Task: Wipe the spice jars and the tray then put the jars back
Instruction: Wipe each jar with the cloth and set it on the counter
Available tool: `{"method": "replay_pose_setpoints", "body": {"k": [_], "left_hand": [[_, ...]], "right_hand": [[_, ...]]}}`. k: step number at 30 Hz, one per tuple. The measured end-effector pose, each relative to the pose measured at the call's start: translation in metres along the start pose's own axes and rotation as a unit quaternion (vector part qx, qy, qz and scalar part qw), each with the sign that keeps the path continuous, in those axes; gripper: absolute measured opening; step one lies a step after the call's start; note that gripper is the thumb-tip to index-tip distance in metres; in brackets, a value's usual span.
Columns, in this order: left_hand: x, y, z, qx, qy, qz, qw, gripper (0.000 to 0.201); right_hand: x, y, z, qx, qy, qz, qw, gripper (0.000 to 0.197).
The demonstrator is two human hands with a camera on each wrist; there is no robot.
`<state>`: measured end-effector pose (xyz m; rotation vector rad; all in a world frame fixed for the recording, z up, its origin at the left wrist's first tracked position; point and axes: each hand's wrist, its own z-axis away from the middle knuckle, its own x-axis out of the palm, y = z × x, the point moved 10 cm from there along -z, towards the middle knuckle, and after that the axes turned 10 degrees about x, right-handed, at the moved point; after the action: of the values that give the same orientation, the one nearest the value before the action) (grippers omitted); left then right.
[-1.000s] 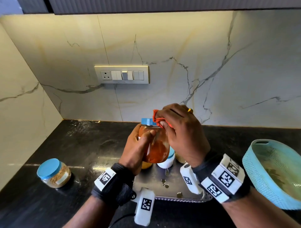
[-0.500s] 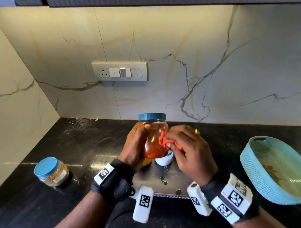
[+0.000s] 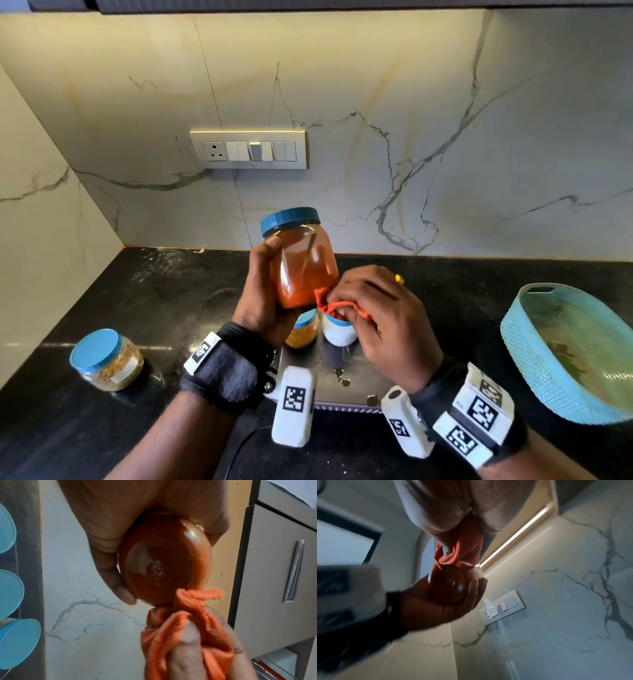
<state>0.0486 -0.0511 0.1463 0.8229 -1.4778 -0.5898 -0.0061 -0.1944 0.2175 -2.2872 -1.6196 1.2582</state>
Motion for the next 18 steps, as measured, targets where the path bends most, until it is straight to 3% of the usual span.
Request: {"method": "replay_pose_setpoints", "body": {"k": [4,9,13,15,18], "left_hand": [[0.01,-0.004,0.004,-0.001,-0.022,-0.002,1.0,0.053],[0.022,-0.018,0.013,-0.013,-0.043,0.001,0.999,0.044],[0.015,-0.012,0.015,-0.007,-0.024,0.003,1.0,0.049],[0.008,-0.008,0.015,-0.009,-0.013,0.008,1.0,0.064],[0.003,-0.007,0.013,-0.01,0.004,0.011,1.0,0.079]], "right_hand": [[-0.024,0.015,-0.031,0.051,0.074,-0.046,0.995,0.015],[-0.039,0.028,-0.048,0.099,0.146,-0.082,0.981,0.011],[-0.025,0.02,-0.036,0.093,0.072,-0.113,0.987,0.014],[-0.02,0.014,-0.023,0.076,0.033,-0.096,0.992,0.017],[-0.015,0.013,-0.01,0.087,0.032,-0.081,0.992,0.032]]}}
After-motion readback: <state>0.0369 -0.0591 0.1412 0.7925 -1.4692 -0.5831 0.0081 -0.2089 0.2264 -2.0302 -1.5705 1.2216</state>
